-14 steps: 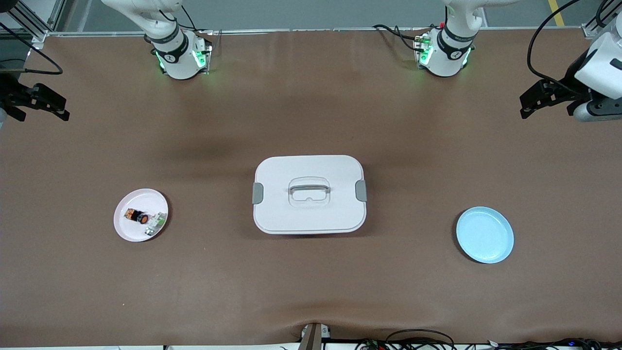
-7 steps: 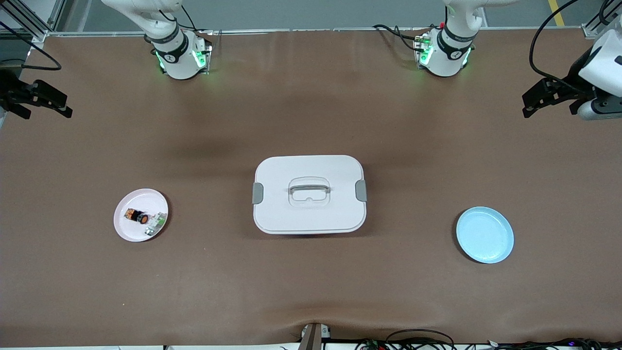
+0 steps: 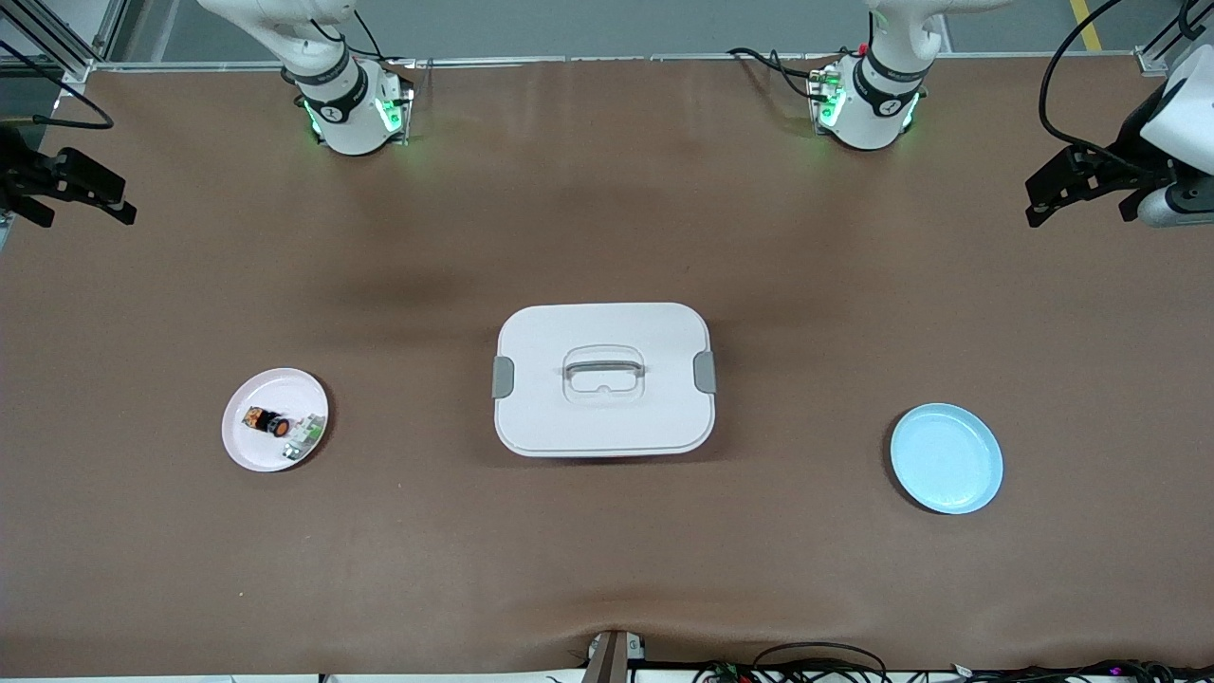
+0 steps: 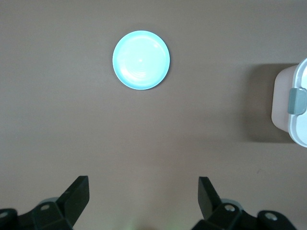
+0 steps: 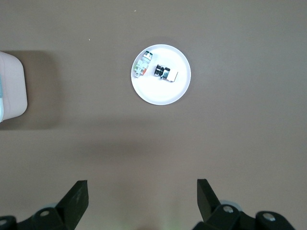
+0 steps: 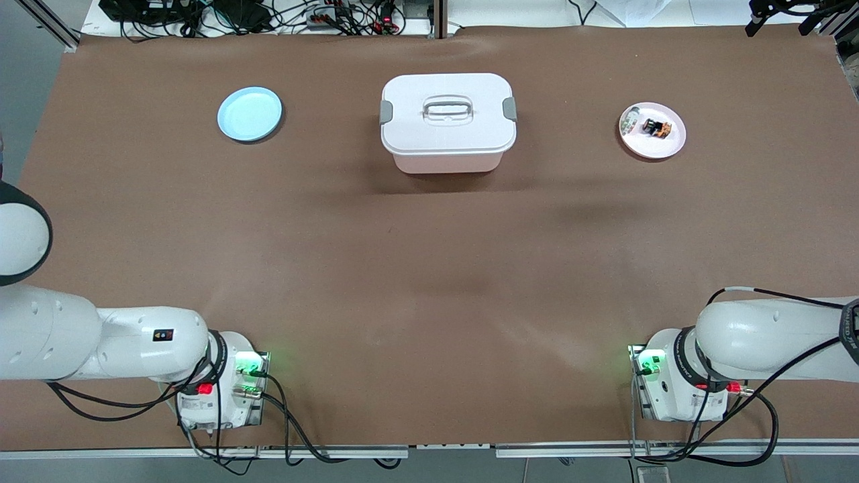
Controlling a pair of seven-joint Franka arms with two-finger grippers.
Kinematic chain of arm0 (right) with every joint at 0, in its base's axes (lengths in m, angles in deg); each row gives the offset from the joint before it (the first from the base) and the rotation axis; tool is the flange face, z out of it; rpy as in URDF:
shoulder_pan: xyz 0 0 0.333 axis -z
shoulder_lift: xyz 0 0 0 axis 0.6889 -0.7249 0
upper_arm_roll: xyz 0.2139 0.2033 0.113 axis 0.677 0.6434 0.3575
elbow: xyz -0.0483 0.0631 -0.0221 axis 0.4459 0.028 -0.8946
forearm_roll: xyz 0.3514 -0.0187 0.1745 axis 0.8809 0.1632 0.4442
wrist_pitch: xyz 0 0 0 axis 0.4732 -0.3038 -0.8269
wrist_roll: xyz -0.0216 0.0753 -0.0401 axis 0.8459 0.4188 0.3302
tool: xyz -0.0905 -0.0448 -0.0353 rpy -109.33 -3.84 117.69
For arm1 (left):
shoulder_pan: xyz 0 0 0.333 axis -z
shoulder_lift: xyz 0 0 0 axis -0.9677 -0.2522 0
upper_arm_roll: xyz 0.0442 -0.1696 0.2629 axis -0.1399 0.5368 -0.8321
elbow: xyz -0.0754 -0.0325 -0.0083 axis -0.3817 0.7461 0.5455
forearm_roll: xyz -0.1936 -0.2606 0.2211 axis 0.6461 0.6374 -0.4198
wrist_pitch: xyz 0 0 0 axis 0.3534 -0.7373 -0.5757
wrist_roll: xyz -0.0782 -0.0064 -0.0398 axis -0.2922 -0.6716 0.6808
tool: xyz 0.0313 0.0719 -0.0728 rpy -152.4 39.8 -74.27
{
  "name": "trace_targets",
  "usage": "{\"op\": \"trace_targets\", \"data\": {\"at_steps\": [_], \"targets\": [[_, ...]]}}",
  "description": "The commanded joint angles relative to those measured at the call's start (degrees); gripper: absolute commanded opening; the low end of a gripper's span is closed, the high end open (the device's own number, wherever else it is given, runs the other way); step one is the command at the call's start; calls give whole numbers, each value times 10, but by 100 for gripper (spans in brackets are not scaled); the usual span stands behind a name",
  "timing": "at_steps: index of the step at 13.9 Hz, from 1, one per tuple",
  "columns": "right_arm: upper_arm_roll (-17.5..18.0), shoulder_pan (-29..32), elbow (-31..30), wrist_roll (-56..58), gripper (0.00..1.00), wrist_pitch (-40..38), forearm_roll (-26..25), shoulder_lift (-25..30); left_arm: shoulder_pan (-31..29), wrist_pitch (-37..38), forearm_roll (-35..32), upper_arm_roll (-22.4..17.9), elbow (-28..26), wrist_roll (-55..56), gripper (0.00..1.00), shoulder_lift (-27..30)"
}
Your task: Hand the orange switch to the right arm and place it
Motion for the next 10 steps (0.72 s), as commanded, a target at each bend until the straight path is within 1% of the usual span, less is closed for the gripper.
{"op": "trace_targets", "data": {"at_steps": [1, 10], "targets": [[2, 1, 3, -5, 100, -8, 0, 5, -1, 12, 2, 0, 9, -15, 100, 1], [1, 3, 8, -5, 100, -21, 0, 5, 1, 12, 24, 0, 9, -4, 100, -4]]}}
